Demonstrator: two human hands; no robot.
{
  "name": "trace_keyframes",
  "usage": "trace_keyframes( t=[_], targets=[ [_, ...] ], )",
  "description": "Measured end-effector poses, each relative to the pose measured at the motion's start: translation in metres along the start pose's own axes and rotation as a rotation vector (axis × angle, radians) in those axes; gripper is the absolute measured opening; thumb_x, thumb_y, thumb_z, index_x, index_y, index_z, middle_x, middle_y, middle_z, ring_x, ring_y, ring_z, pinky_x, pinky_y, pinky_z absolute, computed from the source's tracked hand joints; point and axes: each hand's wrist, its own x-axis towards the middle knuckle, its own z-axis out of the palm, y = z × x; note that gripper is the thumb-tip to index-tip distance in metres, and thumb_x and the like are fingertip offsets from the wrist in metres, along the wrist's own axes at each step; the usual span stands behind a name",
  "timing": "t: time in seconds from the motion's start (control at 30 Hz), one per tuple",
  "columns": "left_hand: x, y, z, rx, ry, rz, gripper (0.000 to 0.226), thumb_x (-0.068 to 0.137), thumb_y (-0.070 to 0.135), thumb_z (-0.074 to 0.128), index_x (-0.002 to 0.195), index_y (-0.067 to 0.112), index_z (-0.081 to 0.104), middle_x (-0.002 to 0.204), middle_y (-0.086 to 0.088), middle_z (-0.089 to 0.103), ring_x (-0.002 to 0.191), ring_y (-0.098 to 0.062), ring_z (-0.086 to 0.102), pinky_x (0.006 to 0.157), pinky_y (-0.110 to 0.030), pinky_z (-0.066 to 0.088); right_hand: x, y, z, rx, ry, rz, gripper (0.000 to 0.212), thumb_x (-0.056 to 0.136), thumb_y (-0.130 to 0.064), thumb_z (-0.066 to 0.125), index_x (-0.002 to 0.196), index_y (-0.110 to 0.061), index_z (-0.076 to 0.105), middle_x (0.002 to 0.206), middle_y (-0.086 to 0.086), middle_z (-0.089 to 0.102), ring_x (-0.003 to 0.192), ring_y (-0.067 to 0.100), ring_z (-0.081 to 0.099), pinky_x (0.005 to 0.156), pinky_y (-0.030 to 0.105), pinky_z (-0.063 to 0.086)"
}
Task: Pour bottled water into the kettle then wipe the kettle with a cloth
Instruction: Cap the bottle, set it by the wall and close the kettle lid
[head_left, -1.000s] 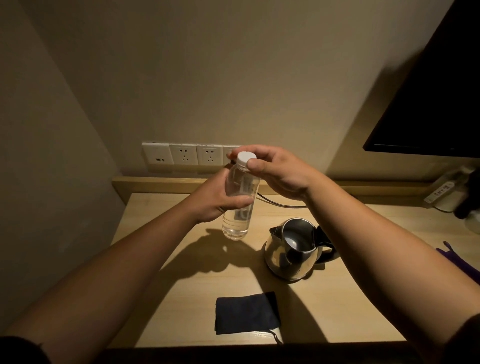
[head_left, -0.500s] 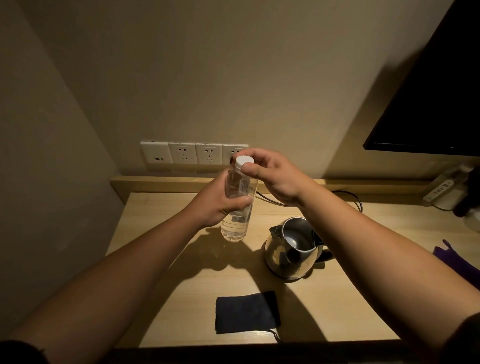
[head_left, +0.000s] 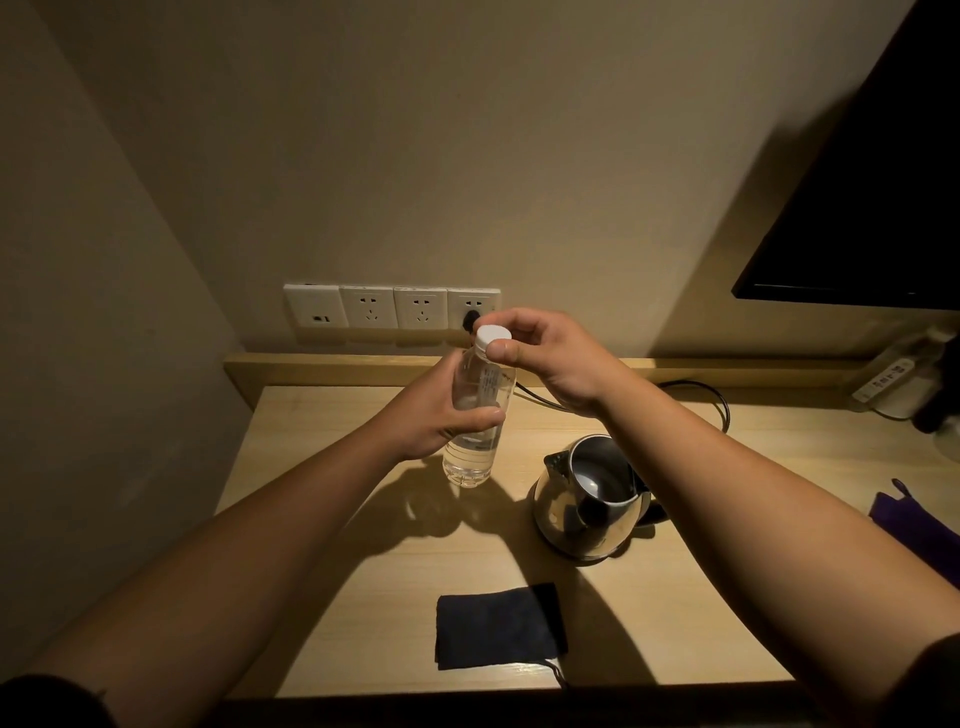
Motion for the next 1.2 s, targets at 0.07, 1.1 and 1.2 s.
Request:
trace_keyframes(
  t=[0.07,1.1,1.2],
  targets=[
    [-0.001,-0.001,-0.002,0.015,-0.006,-0.005,0.086,0.069,0.050,0.080,0.140,0.022,0.039,0.132,0.002,0.059,0.124,-0.014,0.057,0.105,-0.051,0.045,0.000,-0.001,0.001,0.005,0.006,0.008,0.024,0.085,-0.002,0.065,0.107,-0.012,0.064,0.100,0.000,0.068,0.091,0.003,0.066,0.080,0.020,0.053],
    [0.009,-0.044,-0.034,-0.003,0.025,-0.075,0.061,0.081,0.018,0.080,0.132,0.029,0.047,0.128,0.010,0.062,0.120,-0.004,0.057,0.106,-0.038,0.046,0.032,0.022,0.032,-0.347,0.170,-0.023,0.038,0.082,-0.014,0.073,0.119,-0.014,0.063,0.101,-0.007,0.064,0.093,0.008,0.061,0.083,0.022,0.054],
    [0.013,-0.053,-0.041,0.049,0.016,-0.089,0.067,0.082,0.021,0.079,0.140,0.027,0.045,0.134,0.006,0.059,0.125,-0.009,0.054,0.107,-0.039,0.044,0.039,0.030,0.038,-0.462,0.202,-0.049,0.040,0.085,-0.019,0.071,0.124,-0.014,0.062,0.104,-0.009,0.062,0.090,0.000,0.057,0.079,0.015,0.049]
  ],
)
